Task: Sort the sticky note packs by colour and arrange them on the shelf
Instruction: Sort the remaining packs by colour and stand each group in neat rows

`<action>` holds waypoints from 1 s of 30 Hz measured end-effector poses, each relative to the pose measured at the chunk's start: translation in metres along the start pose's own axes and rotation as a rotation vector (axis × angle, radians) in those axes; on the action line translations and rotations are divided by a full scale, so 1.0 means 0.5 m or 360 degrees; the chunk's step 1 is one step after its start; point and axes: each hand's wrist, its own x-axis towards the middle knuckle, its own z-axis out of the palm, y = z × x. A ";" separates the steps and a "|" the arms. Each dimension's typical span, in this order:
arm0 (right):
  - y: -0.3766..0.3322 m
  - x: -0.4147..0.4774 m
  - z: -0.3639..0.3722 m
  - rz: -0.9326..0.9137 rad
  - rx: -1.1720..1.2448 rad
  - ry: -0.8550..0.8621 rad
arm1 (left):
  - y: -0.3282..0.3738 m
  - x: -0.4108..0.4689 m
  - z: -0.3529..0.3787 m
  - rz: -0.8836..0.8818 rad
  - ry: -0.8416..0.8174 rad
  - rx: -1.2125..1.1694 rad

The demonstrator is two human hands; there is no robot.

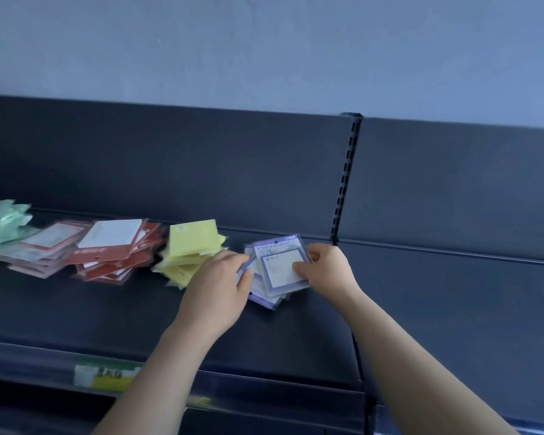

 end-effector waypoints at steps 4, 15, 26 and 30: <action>-0.022 -0.013 0.035 -0.0067 -0.0267 0.0086 | -0.035 -0.001 -0.028 0.0116 0.0139 -0.0061; -0.121 -0.064 0.131 -0.0575 -0.0684 0.0309 | -0.185 -0.010 -0.133 0.0136 0.0246 0.0110; -0.250 -0.064 0.296 -0.1187 -0.0719 0.0129 | -0.302 -0.073 -0.263 -0.0137 0.0393 0.0401; -0.275 -0.067 0.370 -0.1309 -0.0644 0.0067 | -0.362 -0.106 -0.298 -0.0251 0.0425 0.0432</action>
